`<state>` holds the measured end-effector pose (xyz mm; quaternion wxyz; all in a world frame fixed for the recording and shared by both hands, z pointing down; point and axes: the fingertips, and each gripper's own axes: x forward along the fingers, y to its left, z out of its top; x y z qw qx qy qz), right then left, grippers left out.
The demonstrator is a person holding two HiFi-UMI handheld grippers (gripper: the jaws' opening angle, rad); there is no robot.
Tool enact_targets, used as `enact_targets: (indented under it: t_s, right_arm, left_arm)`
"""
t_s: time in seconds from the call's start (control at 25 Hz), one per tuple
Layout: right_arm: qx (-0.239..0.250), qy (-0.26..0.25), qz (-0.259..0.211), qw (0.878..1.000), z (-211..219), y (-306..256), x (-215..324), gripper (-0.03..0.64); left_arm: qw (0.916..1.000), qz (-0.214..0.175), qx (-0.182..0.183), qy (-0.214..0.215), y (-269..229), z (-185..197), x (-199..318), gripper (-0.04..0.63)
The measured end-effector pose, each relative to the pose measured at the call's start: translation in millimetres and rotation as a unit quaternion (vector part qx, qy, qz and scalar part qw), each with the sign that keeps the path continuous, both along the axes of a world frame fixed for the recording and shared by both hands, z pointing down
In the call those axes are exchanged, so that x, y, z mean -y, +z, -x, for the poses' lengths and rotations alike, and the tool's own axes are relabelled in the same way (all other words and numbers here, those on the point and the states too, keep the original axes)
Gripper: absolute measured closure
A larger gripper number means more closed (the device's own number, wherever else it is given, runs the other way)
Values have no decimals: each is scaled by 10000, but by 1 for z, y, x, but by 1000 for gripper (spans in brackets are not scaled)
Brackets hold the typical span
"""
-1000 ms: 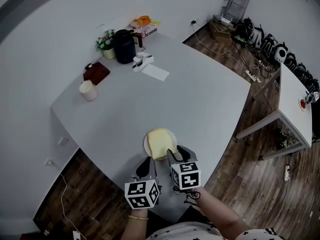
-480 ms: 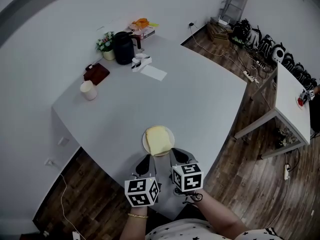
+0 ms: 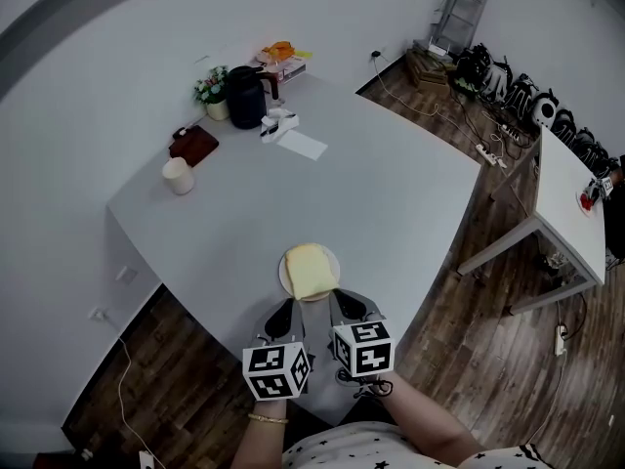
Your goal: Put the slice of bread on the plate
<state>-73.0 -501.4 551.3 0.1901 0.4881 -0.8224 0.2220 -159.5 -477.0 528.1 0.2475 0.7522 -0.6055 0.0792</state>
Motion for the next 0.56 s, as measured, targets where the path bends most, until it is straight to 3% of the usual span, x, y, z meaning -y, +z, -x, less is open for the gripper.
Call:
enact_targets:
  t_s: [0.56]
  right_arm:
    - [-4,-27,-120,9999,0,-10,0,618]
  left_arm:
    - [10000,-28,86,16,-3,0,2,588]
